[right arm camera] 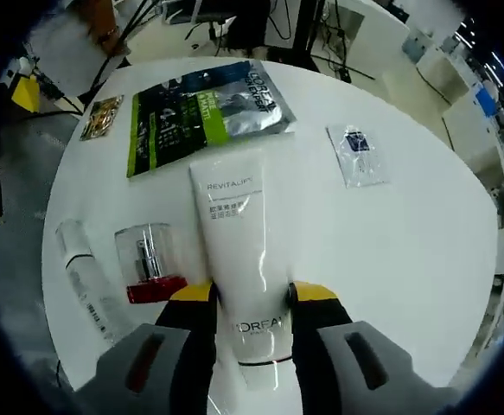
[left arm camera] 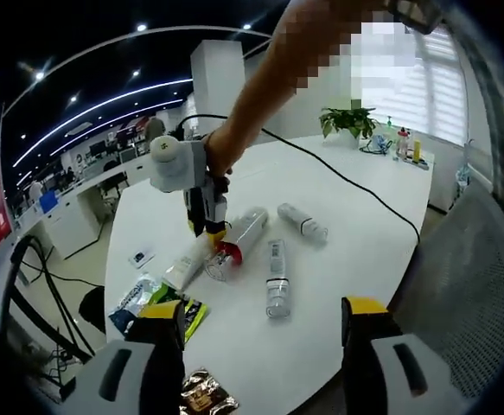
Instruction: Arrange the skincare products in the storage area until every visible bottle or jar stands upright without overlapping.
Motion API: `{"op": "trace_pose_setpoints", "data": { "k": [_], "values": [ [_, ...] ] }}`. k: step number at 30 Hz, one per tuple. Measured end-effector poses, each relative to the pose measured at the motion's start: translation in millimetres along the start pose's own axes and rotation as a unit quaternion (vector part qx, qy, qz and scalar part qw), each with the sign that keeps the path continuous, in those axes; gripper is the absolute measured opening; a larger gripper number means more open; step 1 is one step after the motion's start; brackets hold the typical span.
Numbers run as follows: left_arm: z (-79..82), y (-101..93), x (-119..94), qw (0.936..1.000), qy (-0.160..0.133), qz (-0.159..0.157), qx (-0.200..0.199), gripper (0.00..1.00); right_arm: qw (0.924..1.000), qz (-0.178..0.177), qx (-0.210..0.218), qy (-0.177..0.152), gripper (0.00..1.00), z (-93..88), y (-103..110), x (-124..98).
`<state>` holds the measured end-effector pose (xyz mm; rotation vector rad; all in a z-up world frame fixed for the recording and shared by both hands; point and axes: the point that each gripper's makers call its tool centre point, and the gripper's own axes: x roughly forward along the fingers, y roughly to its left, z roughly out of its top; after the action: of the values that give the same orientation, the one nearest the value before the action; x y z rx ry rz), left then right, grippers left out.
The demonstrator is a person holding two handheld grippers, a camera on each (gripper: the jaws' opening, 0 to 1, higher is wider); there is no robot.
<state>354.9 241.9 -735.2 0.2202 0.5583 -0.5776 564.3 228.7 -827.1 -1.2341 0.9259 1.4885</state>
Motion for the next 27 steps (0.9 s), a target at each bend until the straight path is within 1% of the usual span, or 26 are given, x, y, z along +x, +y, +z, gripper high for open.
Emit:
{"op": "trace_pose_setpoints", "data": {
  "k": [4,6,8,9,10,12,13,14,17,19,21,22,24,27],
  "values": [
    [-1.1,-1.5,0,1.0000,0.003,-0.003,0.002,0.76,0.9998,0.005,0.008,-0.016,0.28,1.4,2,-5],
    [-0.8,-1.4,0,1.0000,0.002,-0.003,0.001,0.76,0.9996,-0.002,0.022,-0.020,0.24,2.8,2,-5],
    [-0.5,-1.2,0,1.0000,0.000,-0.003,-0.002,0.76,0.9996,-0.013,0.018,-0.019,0.22,3.6,1,-6],
    [-0.6,-1.4,0,1.0000,0.000,-0.004,-0.004,0.76,0.9996,-0.027,0.005,-0.009,0.21,1.7,-2,-8],
    [-0.3,-1.6,0,1.0000,-0.001,-0.005,-0.005,0.76,0.9994,-0.034,-0.001,-0.004,0.19,0.0,-3,-10],
    [0.3,-1.2,0,0.9999,-0.003,-0.006,-0.011,0.76,0.9990,-0.043,0.002,-0.009,0.17,-1.4,-5,-15],
    [0.3,-1.0,0,0.9999,-0.004,-0.007,-0.014,0.76,0.9984,-0.050,0.013,-0.020,0.17,1.1,-6,-20],
    [0.2,-1.0,0,0.9998,-0.004,-0.007,-0.017,0.76,0.9976,-0.062,0.012,-0.028,0.16,2.6,-8,-24],
    [0.1,-3.1,0,0.9997,-0.004,-0.013,-0.020,0.76,0.9961,-0.074,0.021,-0.044,0.16,2.2,-10,-33],
    [-1.0,-4.5,1,0.9997,0.000,-0.015,-0.019,0.76,0.9938,-0.091,0.032,-0.056,0.15,1.5,-13,-42],
    [-1.1,-4.6,1,0.9997,0.000,-0.016,-0.019,0.76,0.9903,-0.108,0.046,-0.074,0.15,1.3,-16,-51],
    [-0.9,-5.1,1,0.9996,0.000,-0.017,-0.022,0.76,0.9873,-0.118,0.062,-0.087,0.15,1.3,-17,-57],
    [0.7,-5.6,0,0.9995,-0.005,-0.019,-0.024,0.76,0.9839,-0.123,0.078,-0.103,0.15,2.0,-14,-65],
    [1.1,-6.5,0,0.9994,-0.006,-0.021,-0.025,0.76,0.9777,-0.146,0.086,-0.124,0.15,5.6,-10,-84]
  ]
}}
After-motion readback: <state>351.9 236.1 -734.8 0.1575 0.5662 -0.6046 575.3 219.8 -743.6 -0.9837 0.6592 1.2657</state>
